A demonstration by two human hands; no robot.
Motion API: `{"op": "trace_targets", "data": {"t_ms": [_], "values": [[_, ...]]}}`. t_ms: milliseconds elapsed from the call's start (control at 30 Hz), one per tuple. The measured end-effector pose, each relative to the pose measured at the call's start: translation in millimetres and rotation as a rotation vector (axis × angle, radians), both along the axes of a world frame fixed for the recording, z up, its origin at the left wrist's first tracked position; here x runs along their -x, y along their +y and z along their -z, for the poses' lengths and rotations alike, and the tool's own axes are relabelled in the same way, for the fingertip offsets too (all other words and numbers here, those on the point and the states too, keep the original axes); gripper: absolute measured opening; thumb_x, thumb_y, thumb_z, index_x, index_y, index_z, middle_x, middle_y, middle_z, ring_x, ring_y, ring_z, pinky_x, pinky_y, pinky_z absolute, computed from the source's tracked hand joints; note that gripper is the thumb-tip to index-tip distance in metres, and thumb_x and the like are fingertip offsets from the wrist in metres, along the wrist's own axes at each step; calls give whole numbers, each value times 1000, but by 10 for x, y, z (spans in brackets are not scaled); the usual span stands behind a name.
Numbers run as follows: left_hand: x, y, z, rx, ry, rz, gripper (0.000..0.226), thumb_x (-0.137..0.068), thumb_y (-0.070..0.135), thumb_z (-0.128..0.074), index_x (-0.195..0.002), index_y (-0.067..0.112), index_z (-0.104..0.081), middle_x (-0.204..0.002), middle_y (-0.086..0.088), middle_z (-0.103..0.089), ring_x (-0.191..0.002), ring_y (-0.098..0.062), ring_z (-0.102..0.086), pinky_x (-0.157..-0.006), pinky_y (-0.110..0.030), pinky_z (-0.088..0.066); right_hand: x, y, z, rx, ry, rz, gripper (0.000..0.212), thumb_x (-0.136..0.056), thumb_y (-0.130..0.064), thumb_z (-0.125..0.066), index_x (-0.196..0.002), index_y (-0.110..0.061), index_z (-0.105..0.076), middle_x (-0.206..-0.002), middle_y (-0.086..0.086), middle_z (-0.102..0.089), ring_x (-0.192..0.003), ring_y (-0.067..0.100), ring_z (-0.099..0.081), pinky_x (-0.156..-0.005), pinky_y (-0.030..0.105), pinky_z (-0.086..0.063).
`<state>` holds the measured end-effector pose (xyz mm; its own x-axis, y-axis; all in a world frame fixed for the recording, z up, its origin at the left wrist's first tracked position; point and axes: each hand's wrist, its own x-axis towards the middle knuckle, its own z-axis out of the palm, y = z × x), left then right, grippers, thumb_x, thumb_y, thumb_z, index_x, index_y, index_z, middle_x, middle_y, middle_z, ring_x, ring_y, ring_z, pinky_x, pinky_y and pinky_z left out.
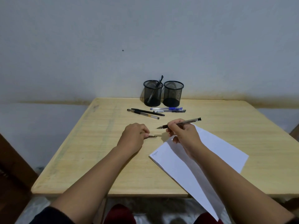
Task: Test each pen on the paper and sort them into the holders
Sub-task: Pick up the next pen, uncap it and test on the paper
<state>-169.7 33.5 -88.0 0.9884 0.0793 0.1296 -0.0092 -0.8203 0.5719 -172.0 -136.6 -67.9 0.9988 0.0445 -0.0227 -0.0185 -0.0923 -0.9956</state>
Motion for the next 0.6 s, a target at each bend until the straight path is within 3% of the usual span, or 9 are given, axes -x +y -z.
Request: {"op": "trace_targets", "data": {"t_ms": [100,300,500,600], "values": [[65,-17,-50,201,-33,2,13,-88,15,-59,-92,20,-70,-88,3,-69,-86,-11,-60,-70,-15,-41,-27,-13,-11,-22,-34,15,10,-89,-13,-57,-82,-10,-64,-75,9,-65,-65,13,-55,-49,22,-42],[129,-33,-168,383,-92,-15,13,-87,10,-61,-85,20,-69,-82,5,-66,-76,-2,-57,-56,4,-40,-31,10,-64,-30,-63,2,13,-88,-12,-57,-80,-6,-64,-69,8,-63,-59,12,-51,-47,23,-40],[217,-137,-245,535,-80,-11,16,-87,8,-60,-85,20,-71,-80,6,-65,-76,-6,-57,-58,-13,-41,-18,19,-74,-63,-78,-57,11,-88,-11,-60,-79,-8,-65,-69,8,-60,-58,12,-49,-46,22,-37],[231,-152,-275,549,-93,-17,18,-88,9,-60,-82,23,-69,-79,6,-65,-77,-7,-59,-59,-14,-40,-22,4,-76,-85,-86,-81,9,-88,-13,-62,-82,-11,-68,-67,4,-61,-56,8,-50,-45,18,-38]]}}
